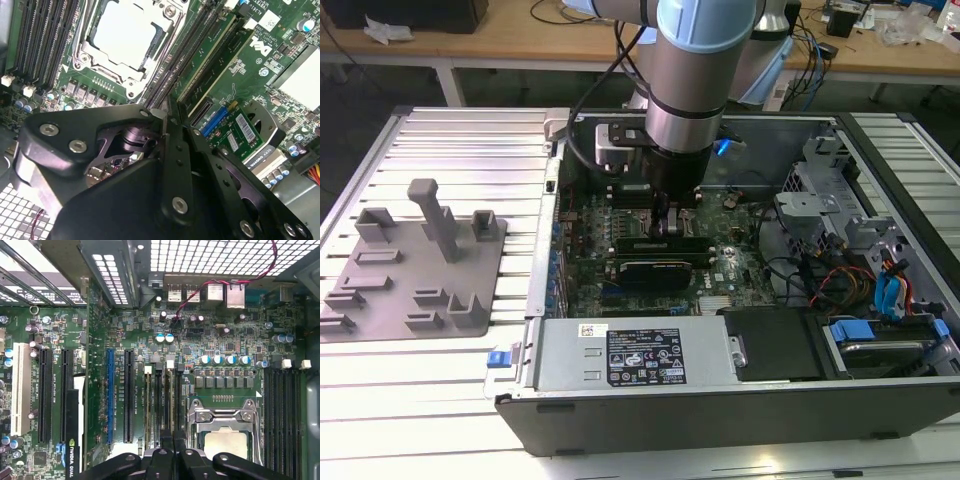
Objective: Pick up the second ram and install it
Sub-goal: 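Insert the second ram into the second slot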
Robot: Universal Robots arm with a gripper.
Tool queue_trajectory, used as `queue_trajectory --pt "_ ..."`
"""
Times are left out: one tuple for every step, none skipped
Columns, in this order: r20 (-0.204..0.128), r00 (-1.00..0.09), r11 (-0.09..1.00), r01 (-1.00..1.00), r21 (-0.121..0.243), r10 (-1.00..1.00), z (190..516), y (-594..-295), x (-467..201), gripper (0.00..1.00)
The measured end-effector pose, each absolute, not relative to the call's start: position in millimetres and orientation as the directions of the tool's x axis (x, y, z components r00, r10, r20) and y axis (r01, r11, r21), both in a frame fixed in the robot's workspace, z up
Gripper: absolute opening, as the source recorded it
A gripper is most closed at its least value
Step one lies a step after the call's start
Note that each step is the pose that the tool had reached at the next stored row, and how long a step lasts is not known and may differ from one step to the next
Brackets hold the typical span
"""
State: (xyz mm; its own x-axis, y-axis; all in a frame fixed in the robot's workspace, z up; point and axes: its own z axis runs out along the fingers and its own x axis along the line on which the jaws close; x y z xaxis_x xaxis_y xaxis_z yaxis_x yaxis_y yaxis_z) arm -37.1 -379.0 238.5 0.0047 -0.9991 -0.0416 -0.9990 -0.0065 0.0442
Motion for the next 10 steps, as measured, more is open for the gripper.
queue_trajectory --pt "-0.042 0.001 -0.003 -0.999 0.044 -0.999 238.5 -379.0 -37.1 0.09" --pt "-0.042 -0.004 0.002 -0.999 0.044 -0.999 238.4 -379.0 -37.1 0.09" --pt "-0.042 -0.005 0.003 -0.999 0.044 -0.999 238.4 -379.0 -37.1 0.09" --pt "-0.042 -0.005 0.003 -0.999 0.044 -0.999 238.4 -379.0 -37.1 0.09" --pt "-0.042 -0.008 0.007 -0.999 0.044 -0.999 238.3 -379.0 -37.1 0.09" --pt "-0.042 -0.013 0.012 -0.999 0.044 -0.999 238.3 -379.0 -37.1 0.09" --pt "-0.042 -0.015 0.013 -0.999 0.044 -0.999 238.3 -379.0 -37.1 0.09" --pt "-0.042 -0.015 0.013 -0.999 0.044 -0.999 238.2 -379.0 -37.0 0.09" --pt "-0.042 -0.015 0.013 -0.999 0.044 -0.999 238.2 -379.0 -37.0 0.09" --pt "-0.042 -0.015 0.013 -0.999 0.044 -0.999 238.2 -379.0 -37.0 0.09"
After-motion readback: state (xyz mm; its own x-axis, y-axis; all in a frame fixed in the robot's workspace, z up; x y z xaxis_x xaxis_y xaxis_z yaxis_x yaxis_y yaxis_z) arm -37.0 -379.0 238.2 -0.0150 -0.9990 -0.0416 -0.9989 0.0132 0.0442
